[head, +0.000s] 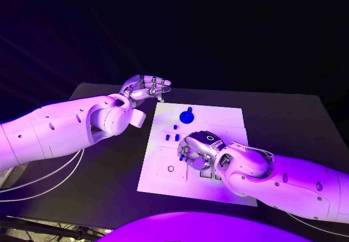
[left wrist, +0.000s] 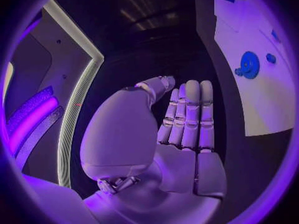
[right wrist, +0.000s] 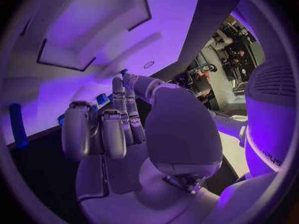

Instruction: Assemble the parts on the task board

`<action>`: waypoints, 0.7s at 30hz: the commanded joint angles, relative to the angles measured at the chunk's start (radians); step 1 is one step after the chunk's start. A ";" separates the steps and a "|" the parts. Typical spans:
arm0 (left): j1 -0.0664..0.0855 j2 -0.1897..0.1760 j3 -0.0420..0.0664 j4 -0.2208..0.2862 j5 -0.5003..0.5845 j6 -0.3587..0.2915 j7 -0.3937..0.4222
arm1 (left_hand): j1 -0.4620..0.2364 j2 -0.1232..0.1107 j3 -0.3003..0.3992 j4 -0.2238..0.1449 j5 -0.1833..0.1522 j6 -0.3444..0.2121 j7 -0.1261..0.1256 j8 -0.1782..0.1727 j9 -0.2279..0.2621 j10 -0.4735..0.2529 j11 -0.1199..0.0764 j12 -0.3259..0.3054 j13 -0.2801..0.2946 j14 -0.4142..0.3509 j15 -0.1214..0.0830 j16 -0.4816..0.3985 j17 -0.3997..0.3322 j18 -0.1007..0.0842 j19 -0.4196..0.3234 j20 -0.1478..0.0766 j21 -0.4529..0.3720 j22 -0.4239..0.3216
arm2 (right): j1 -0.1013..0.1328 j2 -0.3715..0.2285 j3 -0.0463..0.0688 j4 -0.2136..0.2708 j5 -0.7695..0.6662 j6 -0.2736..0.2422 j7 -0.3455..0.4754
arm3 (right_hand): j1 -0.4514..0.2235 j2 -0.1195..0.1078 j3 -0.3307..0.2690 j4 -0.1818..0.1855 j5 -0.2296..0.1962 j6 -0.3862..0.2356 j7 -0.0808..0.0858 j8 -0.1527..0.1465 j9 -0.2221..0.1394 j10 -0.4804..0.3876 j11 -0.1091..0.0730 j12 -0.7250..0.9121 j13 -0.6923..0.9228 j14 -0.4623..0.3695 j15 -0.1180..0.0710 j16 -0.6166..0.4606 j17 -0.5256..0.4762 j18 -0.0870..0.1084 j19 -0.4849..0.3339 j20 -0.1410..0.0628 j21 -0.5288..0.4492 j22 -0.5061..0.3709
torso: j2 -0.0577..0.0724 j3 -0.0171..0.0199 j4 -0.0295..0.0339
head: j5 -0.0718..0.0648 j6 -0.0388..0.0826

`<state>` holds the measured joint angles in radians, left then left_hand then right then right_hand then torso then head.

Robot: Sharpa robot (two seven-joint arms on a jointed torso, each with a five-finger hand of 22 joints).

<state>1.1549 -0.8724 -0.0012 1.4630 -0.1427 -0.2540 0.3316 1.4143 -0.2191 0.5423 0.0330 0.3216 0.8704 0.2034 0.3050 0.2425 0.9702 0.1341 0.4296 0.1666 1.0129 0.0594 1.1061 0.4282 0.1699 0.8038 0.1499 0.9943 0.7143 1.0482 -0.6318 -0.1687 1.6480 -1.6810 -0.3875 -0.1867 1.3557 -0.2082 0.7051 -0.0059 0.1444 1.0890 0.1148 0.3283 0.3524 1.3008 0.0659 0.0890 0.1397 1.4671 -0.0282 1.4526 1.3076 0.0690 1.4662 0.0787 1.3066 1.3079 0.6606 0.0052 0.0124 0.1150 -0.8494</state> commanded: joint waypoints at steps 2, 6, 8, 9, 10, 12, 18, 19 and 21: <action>0.001 -0.001 0.001 0.003 -0.001 0.012 0.000 | 0.002 0.006 -0.001 -0.006 0.002 -0.007 0.001 -0.005 -0.001 -0.003 0.000 0.006 0.000 -0.007 -0.001 -0.006 -0.002 0.013 0.004 0.005 -0.005 -0.001 | -0.002 0.003 0.000 -0.005 -0.031 0.025 -0.002 | -0.004 0.010 0.001 -0.004 0.006 0.003 0.002 0.002 0.002 0.029 -0.022 0.002 0.001 0.053 -0.004 0.004 0.007 -0.017 0.028 -0.009 -0.002 0.172 | 0.000 0.0001 0.0008 | -0.001 -0.002; 0.001 -0.001 0.001 0.003 -0.001 0.013 0.000 | 0.002 0.006 -0.001 -0.006 0.002 -0.007 0.001 -0.005 -0.001 -0.003 0.000 0.006 0.000 -0.007 -0.001 -0.006 -0.002 0.013 0.004 0.005 -0.005 -0.001 | -0.003 0.005 0.000 -0.007 -0.035 0.029 -0.005 | -0.004 0.010 0.001 -0.004 0.006 0.003 0.002 0.002 0.002 0.029 -0.022 0.002 0.001 0.053 -0.004 0.004 0.007 -0.017 0.028 -0.009 -0.002 0.172 | 0.000 0.0003 0.0003 | 0.000 -0.004; 0.001 -0.002 0.001 0.003 -0.002 0.013 -0.001 | 0.002 0.006 -0.001 -0.006 0.002 -0.007 0.001 -0.005 -0.001 -0.003 0.000 0.006 0.000 -0.007 -0.001 -0.006 -0.002 0.013 0.004 0.005 -0.005 -0.001 | -0.003 0.008 -0.001 -0.008 -0.037 0.033 -0.006 | -0.004 0.010 0.001 -0.004 0.006 0.003 0.002 0.002 0.002 0.029 -0.022 0.002 0.001 0.053 -0.004 0.004 0.007 -0.017 0.028 -0.009 -0.002 0.172 | 0.000 0.0003 0.0005 | 0.000 -0.004; 0.001 -0.002 0.001 0.003 -0.002 0.014 -0.001 | 0.002 0.006 -0.001 -0.006 0.002 -0.007 0.001 -0.005 -0.001 -0.003 0.000 0.006 0.000 -0.007 -0.001 -0.006 -0.002 0.013 0.004 0.005 -0.005 -0.001 | -0.003 0.008 -0.001 -0.008 -0.038 0.034 -0.006 | -0.004 0.010 0.001 -0.004 0.006 0.003 0.002 0.002 0.002 0.029 -0.022 0.002 0.001 0.053 -0.004 0.004 0.007 -0.017 0.028 -0.009 -0.002 0.172 | 0.000 0.0005 0.0004 | 0.000 -0.004; 0.001 -0.002 0.001 0.003 -0.002 0.014 -0.002 | 0.002 0.006 -0.001 -0.006 0.002 -0.007 0.001 -0.005 -0.001 -0.003 0.000 0.006 0.000 -0.007 -0.001 -0.006 -0.002 0.013 0.004 0.005 -0.005 -0.001 | -0.004 0.010 -0.001 -0.009 -0.038 0.037 -0.006 | -0.004 0.010 0.001 -0.004 0.006 0.003 0.002 0.002 0.002 0.029 -0.022 0.002 0.001 0.053 -0.004 0.004 0.007 -0.017 0.028 -0.009 -0.002 0.172 | 0.000 0.0005 0.0004 | 0.000 -0.004; 0.001 -0.002 0.001 0.003 -0.002 0.014 -0.002 | 0.002 0.006 -0.001 -0.006 0.002 -0.007 0.001 -0.005 -0.001 -0.003 0.000 0.006 0.000 -0.007 -0.001 -0.006 -0.002 0.013 0.004 0.005 -0.005 -0.001 | -0.004 0.012 -0.001 -0.010 -0.039 0.042 -0.006 | -0.004 0.010 0.001 -0.004 0.006 0.003 0.002 0.002 0.002 0.029 -0.022 0.002 0.001 0.053 -0.004 0.004 0.007 -0.017 0.028 -0.009 -0.002 0.172 | 0.000 0.0005 0.0000 | 0.001 -0.005; 0.001 -0.002 0.001 0.003 -0.003 0.015 -0.004 | 0.002 0.006 -0.001 -0.007 0.002 -0.007 0.001 -0.004 -0.001 -0.004 0.000 0.007 0.000 -0.008 0.000 -0.006 -0.002 0.013 0.003 0.005 -0.005 -0.001 | -0.006 0.018 -0.003 -0.014 -0.039 0.080 -0.007 | -0.013 0.008 -0.003 -0.007 0.000 0.000 0.004 0.001 0.005 0.026 -0.020 -0.003 0.001 0.053 -0.002 0.003 0.006 -0.016 0.026 -0.009 -0.008 0.170 | -0.001 0.0001 -0.0004 | 0.000 -0.005; 0.001 -0.002 0.001 0.003 -0.003 0.015 -0.004 | 0.002 0.006 -0.001 -0.007 0.002 -0.007 0.001 -0.004 -0.001 -0.004 0.000 0.007 0.000 -0.008 0.000 -0.006 -0.002 0.013 0.003 0.005 -0.005 -0.001 | -0.006 0.019 -0.004 -0.015 -0.039 0.086 -0.007 | -0.017 0.006 -0.007 -0.007 -0.002 -0.001 0.004 0.001 0.006 0.025 -0.019 -0.005 0.002 0.053 -0.001 0.003 0.006 -0.016 0.026 -0.008 -0.010 0.170 | -0.001 0.0001 -0.0002 | 0.000 -0.006; 0.001 -0.002 0.001 0.003 -0.003 0.015 -0.005 | 0.002 0.006 -0.001 -0.007 0.002 -0.007 0.001 -0.004 -0.001 -0.004 0.000 0.007 0.000 -0.008 0.000 -0.006 -0.002 0.013 0.003 0.005 -0.005 -0.001 | -0.006 0.018 -0.004 -0.015 -0.039 0.095 -0.009 | -0.023 0.004 -0.012 -0.008 -0.004 -0.004 0.005 0.000 0.008 0.021 -0.018 -0.009 0.002 0.053 0.000 0.003 0.006 -0.016 0.025 -0.007 -0.009 0.170 | -0.001 0.0003 0.0000 | -0.001 -0.007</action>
<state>1.1550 -0.8750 -0.0011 1.4639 -0.1430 -0.2529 0.3246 1.4143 -0.2191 0.5423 0.0330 0.3216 0.8704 0.2033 0.3050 0.2427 0.9703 0.1341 0.4336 0.1666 1.0129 0.0594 1.1061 0.4274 0.1699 0.8038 0.1499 0.9943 0.7143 1.0461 -0.6138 -0.1696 1.6350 -1.7063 -0.3556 -0.1907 1.3394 -0.2049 0.6971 -0.0132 0.1427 1.0864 0.1140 0.3273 0.3590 1.3009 0.0661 0.0841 0.1411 1.4685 -0.0267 1.4526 1.3074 0.0689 1.4662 0.0788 1.2991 1.3076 0.6602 0.0055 0.0123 0.1154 -0.8553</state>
